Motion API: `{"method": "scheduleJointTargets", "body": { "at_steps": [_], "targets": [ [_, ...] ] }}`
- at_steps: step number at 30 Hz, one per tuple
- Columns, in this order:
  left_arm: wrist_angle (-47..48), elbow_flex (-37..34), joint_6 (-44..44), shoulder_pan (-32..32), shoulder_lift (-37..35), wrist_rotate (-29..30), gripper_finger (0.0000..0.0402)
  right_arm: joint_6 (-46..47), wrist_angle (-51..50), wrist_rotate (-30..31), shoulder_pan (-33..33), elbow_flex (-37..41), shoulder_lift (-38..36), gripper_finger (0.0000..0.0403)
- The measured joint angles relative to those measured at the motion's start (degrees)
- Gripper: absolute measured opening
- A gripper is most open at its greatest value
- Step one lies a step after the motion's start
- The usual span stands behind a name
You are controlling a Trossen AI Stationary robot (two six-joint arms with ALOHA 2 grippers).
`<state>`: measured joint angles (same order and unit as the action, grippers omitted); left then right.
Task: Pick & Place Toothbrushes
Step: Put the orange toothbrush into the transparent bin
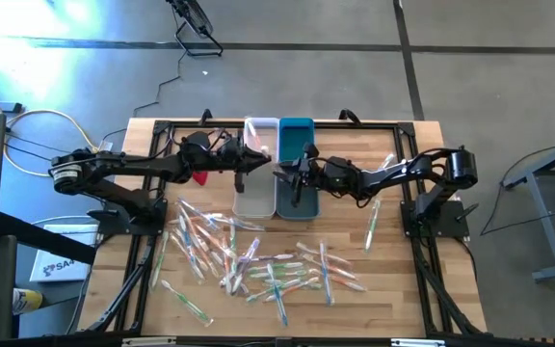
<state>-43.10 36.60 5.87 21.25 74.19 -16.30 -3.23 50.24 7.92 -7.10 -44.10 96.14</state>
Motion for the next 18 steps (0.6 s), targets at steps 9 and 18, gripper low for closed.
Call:
{"method": "scheduleJointTargets", "body": {
  "at_steps": [9, 18],
  "targets": [
    [-0.22, 0.00, 5.06, 12.68, -0.01, -11.25, 0.0005, -0.28, -1.48, 21.52, 3.38, 0.00, -1.33, 0.0242],
    [4.78, -0.02, 4.66, 23.65, -0.04, -13.17, 0.0005, -0.18, -8.14, 40.87, 8.58, 0.02, -2.73, 0.0277]
  ]
}}
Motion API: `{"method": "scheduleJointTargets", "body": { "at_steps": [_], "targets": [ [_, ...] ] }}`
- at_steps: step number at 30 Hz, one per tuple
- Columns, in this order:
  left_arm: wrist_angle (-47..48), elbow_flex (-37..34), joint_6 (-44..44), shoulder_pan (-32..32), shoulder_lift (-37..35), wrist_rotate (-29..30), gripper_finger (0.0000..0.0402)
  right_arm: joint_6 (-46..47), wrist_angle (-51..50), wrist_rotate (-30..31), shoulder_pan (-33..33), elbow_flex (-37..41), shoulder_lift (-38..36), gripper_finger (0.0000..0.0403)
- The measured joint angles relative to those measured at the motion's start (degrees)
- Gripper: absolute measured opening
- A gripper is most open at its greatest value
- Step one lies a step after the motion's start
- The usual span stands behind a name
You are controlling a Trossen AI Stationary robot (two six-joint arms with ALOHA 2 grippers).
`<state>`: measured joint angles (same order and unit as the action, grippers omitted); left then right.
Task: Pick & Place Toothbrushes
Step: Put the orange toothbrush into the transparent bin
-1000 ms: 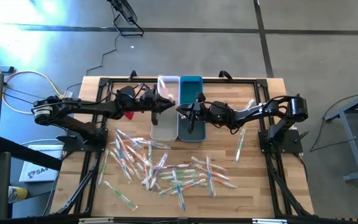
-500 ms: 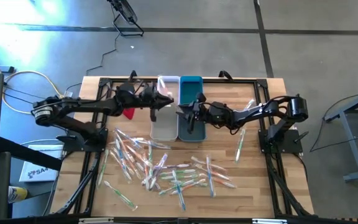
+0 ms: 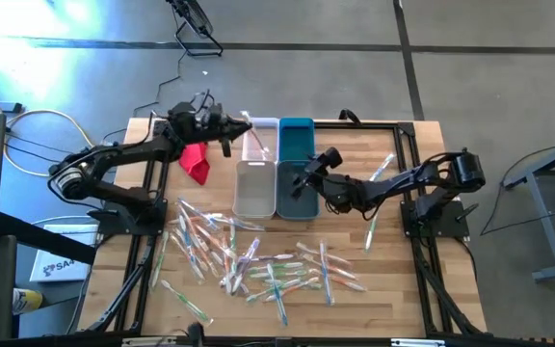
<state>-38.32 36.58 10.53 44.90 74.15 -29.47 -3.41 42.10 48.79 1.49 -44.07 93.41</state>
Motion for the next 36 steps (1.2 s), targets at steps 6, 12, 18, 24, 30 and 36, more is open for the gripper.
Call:
{"method": "scheduleJointTargets", "body": {
  "at_steps": [6, 12, 18, 24, 30, 36],
  "targets": [
    [1.43, 0.00, -0.29, 5.34, 0.00, 0.02, 0.0005, 3.63, -1.77, 0.81, 2.89, 0.00, 0.00, 0.0271],
    [2.38, 0.00, 0.25, 7.70, 1.41, 0.02, 0.0005, 8.15, -1.64, 0.83, 4.45, 0.00, -0.02, 0.0271],
    [0.27, 0.00, 1.81, 7.59, 8.34, 0.66, 0.0005, 8.14, -1.61, 0.79, 4.67, 0.00, -0.02, 0.0271],
    [-6.29, 0.00, 8.13, 7.61, 16.23, 0.35, 0.0005, 7.83, -1.61, 0.77, 4.51, 0.00, -0.02, 0.0270],
    [-7.40, 0.00, 10.75, 7.59, 19.05, 1.10, 0.0005, 6.19, -1.61, 0.74, 4.27, 0.00, -0.02, 0.0270],
    [-6.90, 0.00, 10.81, 7.61, 20.21, 3.35, 0.0010, 4.05, -1.63, 0.63, 2.86, 0.00, -0.02, 0.0270]
  ]
}}
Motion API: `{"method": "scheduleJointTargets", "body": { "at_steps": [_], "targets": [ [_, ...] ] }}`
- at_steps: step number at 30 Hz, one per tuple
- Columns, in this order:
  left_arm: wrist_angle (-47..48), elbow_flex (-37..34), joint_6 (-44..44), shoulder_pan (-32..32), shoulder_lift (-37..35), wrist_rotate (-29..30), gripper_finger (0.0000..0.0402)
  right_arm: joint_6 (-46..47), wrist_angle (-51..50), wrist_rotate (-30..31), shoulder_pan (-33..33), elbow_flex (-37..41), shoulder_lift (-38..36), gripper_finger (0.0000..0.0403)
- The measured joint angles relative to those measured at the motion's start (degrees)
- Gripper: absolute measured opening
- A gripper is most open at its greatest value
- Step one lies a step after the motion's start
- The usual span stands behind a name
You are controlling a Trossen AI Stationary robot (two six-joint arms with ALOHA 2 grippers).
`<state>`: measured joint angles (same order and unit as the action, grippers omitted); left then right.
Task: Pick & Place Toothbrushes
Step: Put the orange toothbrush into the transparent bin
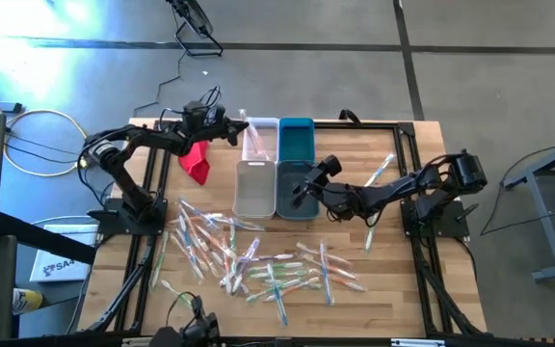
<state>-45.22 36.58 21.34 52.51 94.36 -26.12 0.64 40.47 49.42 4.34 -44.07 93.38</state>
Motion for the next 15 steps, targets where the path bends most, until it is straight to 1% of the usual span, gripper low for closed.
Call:
{"method": "scheduleJointTargets", "body": {
  "at_steps": [2, 9, 12, 15],
  "targets": [
    [0.17, 0.02, 0.39, 0.00, 0.45, 1.35, 0.0015, -0.97, 0.00, -0.06, -0.64, 0.00, 0.00, 0.0270],
    [0.08, 0.11, 2.04, -0.02, 2.26, 2.85, 0.0018, -1.99, 0.00, -0.17, -2.67, 0.00, 0.01, 0.0270],
    [0.26, 0.06, 2.48, -0.04, 2.37, 6.20, 0.0035, -1.99, 0.00, -1.07, -3.64, 0.00, 0.02, 0.0270],
    [0.35, -0.04, -0.59, 0.00, 2.50, 7.04, 0.0067, -1.99, -0.04, -4.25, -4.78, 0.00, 0.02, 0.0270]
  ]
}}
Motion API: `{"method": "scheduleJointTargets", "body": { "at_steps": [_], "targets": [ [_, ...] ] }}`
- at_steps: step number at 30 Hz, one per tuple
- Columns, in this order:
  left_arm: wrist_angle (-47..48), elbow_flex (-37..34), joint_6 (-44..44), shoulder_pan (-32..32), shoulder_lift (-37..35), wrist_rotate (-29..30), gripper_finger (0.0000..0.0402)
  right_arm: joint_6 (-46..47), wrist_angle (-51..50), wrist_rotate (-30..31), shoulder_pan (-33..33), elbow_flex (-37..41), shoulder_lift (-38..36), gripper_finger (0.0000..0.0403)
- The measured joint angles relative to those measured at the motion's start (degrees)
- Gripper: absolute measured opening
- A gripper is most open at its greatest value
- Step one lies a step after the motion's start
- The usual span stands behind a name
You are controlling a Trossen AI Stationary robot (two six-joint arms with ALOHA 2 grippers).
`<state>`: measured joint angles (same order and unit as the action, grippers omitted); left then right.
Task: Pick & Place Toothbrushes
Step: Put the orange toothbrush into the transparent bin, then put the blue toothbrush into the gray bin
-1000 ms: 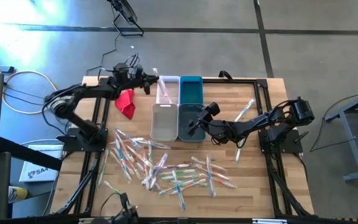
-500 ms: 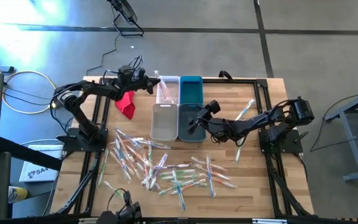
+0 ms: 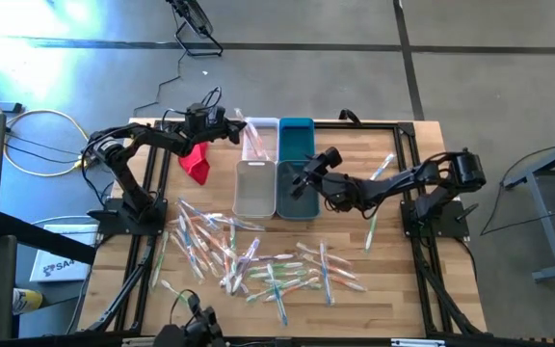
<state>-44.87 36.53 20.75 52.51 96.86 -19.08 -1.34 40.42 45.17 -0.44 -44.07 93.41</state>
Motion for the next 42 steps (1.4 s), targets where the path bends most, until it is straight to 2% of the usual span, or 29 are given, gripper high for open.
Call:
{"method": "scheduleJointTargets", "body": {
  "at_steps": [6, 10, 13, 17, 22, 31, 42],
  "targets": [
    [-1.86, 0.00, -2.03, -0.04, 0.00, 0.26, 0.0146, 1.00, -0.09, -7.98, -2.61, 0.00, 0.00, 0.0270],
    [-6.26, 0.10, -4.20, -0.04, 0.00, 0.28, 0.0183, 1.31, -1.31, -9.71, -4.20, 0.00, 0.00, 0.0270],
    [-6.03, 1.78, -4.25, -0.04, -0.01, -0.89, 0.0200, 1.82, -2.86, -10.24, -5.09, -0.01, 0.00, 0.0270],
    [2.16, 5.15, -2.48, -0.05, -0.07, -4.56, 0.0206, 3.85, -4.23, -10.57, -5.98, 0.00, 0.00, 0.0270],
    [12.99, 7.39, -5.42, -2.15, -0.07, -3.21, 0.0207, 4.54, -4.58, -10.67, -6.13, 0.00, 0.00, 0.0270],
    [9.93, 7.41, -8.69, -7.27, -0.07, -3.14, 0.0207, 4.81, -4.57, -10.67, -6.11, -0.01, 0.00, 0.0270],
    [9.46, 7.43, -8.52, -7.54, -0.09, -2.55, 0.0207, 4.72, -4.90, -10.67, -6.06, 0.00, 0.00, 0.0270]
  ]
}}
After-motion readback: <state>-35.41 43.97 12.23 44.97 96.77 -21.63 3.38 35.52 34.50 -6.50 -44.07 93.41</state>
